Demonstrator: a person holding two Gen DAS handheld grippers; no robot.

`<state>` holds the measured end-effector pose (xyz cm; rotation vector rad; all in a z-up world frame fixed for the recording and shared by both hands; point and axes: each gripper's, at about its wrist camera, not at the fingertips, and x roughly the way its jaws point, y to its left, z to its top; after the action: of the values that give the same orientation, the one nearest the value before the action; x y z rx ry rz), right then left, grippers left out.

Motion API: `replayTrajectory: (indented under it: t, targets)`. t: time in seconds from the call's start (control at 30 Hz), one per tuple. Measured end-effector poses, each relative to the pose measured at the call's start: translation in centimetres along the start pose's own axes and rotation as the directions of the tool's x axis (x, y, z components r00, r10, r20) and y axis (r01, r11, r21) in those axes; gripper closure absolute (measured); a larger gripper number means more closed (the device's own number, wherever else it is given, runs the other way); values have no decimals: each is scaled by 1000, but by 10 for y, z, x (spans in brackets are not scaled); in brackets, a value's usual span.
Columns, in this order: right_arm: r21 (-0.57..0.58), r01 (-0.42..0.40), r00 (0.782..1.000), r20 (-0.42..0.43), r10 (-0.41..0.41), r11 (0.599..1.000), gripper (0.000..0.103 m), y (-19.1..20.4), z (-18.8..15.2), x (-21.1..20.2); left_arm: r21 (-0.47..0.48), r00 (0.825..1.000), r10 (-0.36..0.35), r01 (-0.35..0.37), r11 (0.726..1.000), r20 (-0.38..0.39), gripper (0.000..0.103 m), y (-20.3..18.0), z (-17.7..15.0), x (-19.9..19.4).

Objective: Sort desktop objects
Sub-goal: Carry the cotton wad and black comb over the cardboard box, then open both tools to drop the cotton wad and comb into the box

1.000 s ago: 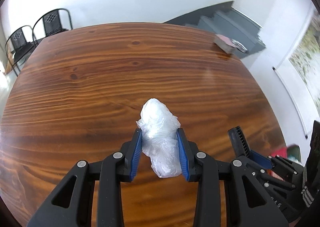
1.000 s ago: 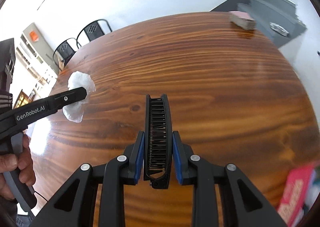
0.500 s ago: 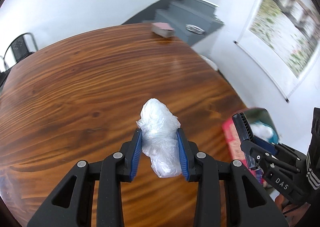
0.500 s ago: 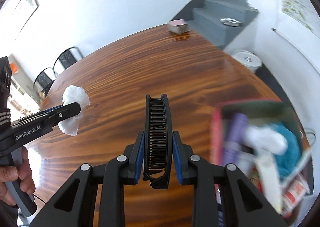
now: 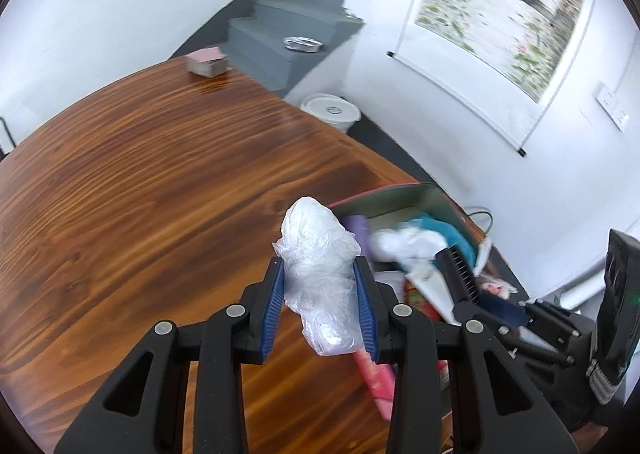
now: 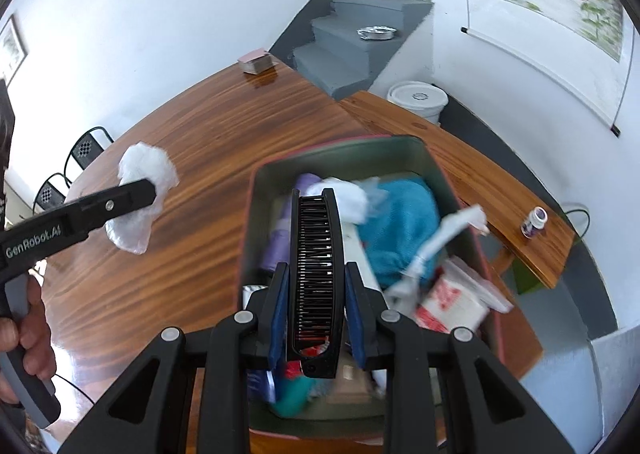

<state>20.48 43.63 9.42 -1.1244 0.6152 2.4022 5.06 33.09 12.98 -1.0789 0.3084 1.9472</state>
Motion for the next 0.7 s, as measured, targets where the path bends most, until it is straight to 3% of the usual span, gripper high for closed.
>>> replayTrajectory:
  t: [0.2,0.37,0.53,0.7]
  targets:
    - [17,-15,1000,-9,15,1000,74,-17,-9,-1,10,1000,-23,23,1000,-15,65,-25,10,19]
    - [28,-43,999,-24,44,999,72,-24,-8,5,-13,997,-48,47,999,-58,56,-33,13,29]
    - [31,-32,999,-10,32,999,47,-28,-13,2,-14,997,-42,41,999,-60,55,-35,11,28]
    - [34,-41,999,-17,42,999,45,-31,-16,0,-34,998,-18,15,999,-62,55,-27,6,23]
